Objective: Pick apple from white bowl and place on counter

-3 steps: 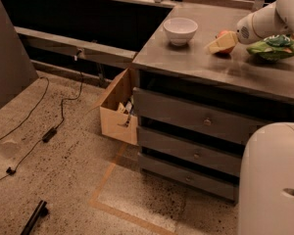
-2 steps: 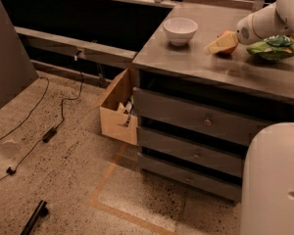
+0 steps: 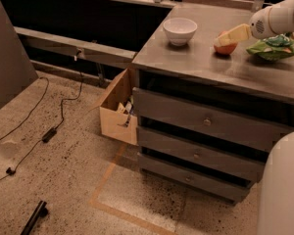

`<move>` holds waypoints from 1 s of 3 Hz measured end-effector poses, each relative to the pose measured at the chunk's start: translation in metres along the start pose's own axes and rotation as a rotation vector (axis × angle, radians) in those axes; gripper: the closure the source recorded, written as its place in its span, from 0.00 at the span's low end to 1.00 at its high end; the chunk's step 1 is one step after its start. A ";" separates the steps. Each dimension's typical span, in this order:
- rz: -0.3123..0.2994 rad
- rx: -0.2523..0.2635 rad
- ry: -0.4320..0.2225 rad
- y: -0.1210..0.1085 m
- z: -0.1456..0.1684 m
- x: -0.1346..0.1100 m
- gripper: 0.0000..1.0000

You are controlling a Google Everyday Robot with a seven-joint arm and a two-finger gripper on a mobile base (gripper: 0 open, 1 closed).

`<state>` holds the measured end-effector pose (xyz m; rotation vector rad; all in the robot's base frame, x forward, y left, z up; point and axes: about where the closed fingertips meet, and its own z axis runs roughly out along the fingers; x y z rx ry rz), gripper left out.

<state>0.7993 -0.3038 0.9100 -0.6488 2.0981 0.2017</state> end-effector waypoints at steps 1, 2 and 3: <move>0.006 0.045 -0.069 -0.020 -0.054 -0.015 0.00; 0.029 0.161 -0.148 -0.052 -0.116 -0.028 0.00; 0.029 0.161 -0.148 -0.051 -0.115 -0.028 0.00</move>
Offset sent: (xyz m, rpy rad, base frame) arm -0.0849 -0.1261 0.1494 0.0263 -0.2987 -0.2594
